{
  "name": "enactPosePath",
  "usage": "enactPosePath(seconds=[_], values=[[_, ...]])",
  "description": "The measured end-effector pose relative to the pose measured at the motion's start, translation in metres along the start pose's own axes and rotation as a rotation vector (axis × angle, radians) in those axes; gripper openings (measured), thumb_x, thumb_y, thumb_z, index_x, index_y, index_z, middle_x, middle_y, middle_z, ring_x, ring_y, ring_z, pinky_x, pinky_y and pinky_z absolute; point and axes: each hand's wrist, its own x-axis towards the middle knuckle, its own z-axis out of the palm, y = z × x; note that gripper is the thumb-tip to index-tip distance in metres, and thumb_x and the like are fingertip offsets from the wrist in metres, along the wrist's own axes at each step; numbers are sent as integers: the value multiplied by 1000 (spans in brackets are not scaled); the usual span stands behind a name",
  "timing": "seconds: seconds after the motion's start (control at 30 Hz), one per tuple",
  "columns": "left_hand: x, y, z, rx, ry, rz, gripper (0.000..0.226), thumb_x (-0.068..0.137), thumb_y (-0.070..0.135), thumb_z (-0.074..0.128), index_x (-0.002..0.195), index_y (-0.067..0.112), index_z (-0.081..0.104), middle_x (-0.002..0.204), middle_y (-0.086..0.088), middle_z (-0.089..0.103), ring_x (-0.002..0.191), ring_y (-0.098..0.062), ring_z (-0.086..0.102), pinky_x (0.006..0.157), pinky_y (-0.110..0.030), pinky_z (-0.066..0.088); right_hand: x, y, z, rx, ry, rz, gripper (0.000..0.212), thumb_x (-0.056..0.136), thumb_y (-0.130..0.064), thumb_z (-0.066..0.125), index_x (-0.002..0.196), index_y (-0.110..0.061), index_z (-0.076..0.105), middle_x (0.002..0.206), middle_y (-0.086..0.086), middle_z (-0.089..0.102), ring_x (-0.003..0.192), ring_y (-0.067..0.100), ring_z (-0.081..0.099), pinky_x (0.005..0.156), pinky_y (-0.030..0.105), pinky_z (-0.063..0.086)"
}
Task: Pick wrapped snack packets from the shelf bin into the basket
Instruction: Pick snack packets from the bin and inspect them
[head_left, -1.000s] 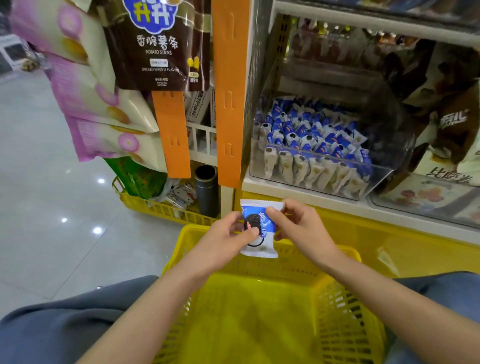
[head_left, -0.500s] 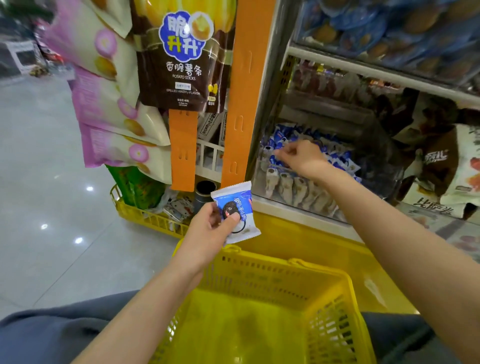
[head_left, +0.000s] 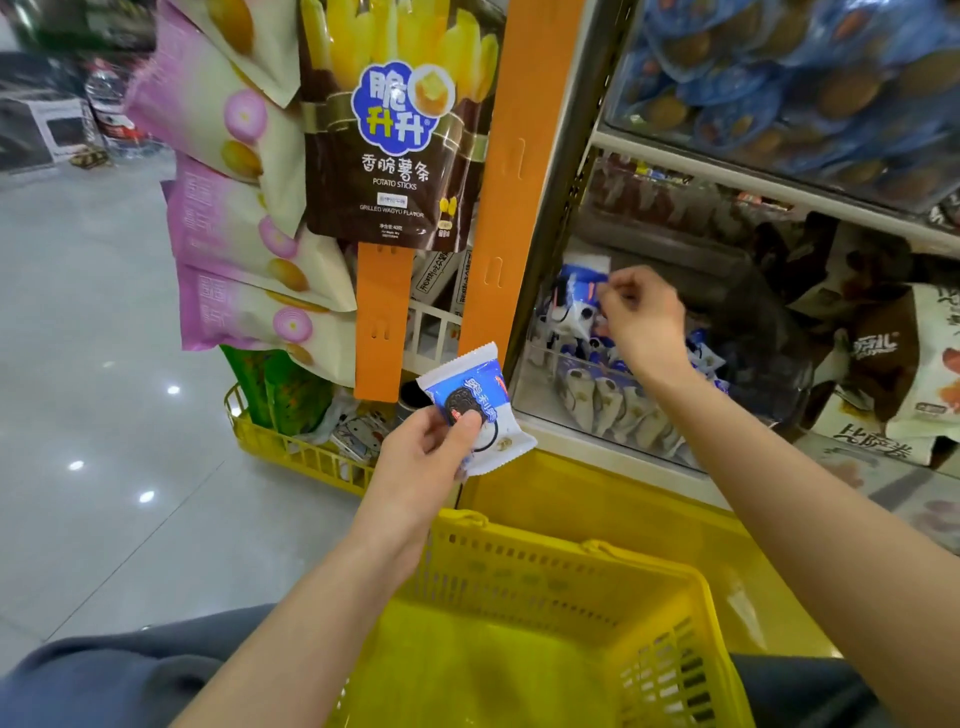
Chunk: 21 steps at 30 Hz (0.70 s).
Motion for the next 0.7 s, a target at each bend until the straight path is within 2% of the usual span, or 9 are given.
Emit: enactPosePath(seconds=[0.1, 0.17, 0.3, 0.37, 0.43, 0.5, 0.57, 0.63, 0.7], values=[[-3, 2, 3, -59, -43, -33, 16, 86, 37, 58, 95, 25, 63, 98, -4, 68, 90, -14, 62, 85, -29, 53, -25, -19, -23, 192, 119, -144, 6, 93, -19, 53, 90, -24, 54, 83, -4, 62, 78, 12, 64, 64, 20, 56], [-6, 5, 4, -95, -87, -46, 32, 75, 48, 57, 96, 25, 65, 108, -9, 68, 100, -21, 63, 92, -39, 52, -44, -28, -35, 245, 60, -162, 10, 93, -18, 53, 87, -26, 54, 82, -5, 63, 73, 5, 63, 59, 16, 52], [-12, 7, 8, -134, -163, -33, 44, 63, 58, 58, 91, 27, 72, 107, -11, 67, 93, -18, 54, 91, -39, 46, -83, -26, -44, 218, -198, -1, 13, 91, -14, 56, 81, -22, 56, 71, -3, 62, 56, 2, 59, 49, 15, 48], [-14, 6, 9, -112, -208, -34, 46, 66, 58, 56, 96, 27, 71, 111, -12, 63, 95, -23, 53, 92, -39, 42, -98, -22, -44, 248, -342, 118, 16, 91, -10, 56, 77, -19, 56, 61, -5, 60, 49, 3, 55, 47, 16, 47], [-15, 3, 12, -44, -245, -29, 46, 73, 54, 51, 105, 24, 66, 112, -9, 67, 101, -25, 60, 96, -39, 42, -109, -18, -42, 279, -438, 209, 17, 91, -9, 55, 76, -17, 55, 60, -7, 60, 50, 1, 55, 47, 16, 47], [-16, 0, 14, -20, -265, -28, 46, 76, 49, 47, 111, 22, 62, 107, 0, 71, 103, -18, 64, 94, -36, 48, -118, -16, -42, 312, -475, 271, 15, 92, -10, 55, 78, -16, 55, 64, -5, 59, 50, -3, 55, 47, 15, 47], [-18, -1, 15, -84, -298, -52, 45, 78, 43, 48, 114, 17, 59, 108, -1, 70, 102, -16, 65, 86, -31, 54, -125, -15, -43, 343, -495, 318, 13, 92, -10, 54, 79, -14, 55, 64, -5, 60, 51, -4, 57, 48, 15, 48], [-21, 0, 17, -195, -342, -111, 44, 80, 38, 49, 116, 14, 56, 110, -6, 70, 101, -21, 66, 79, -31, 57, -132, -14, -44, 383, -515, 355, 12, 92, -9, 54, 80, -12, 53, 62, -7, 64, 53, -2, 60, 49, 16, 49], [-24, 2, 18, -253, -383, -186, 45, 81, 37, 49, 118, 13, 56, 111, -10, 69, 100, -26, 67, 75, -34, 58, -138, -13, -45, 424, -534, 376, 4, 92, -9, 53, 90, -12, 52, 72, -4, 68, 58, 2, 64, 52, 18, 51]])
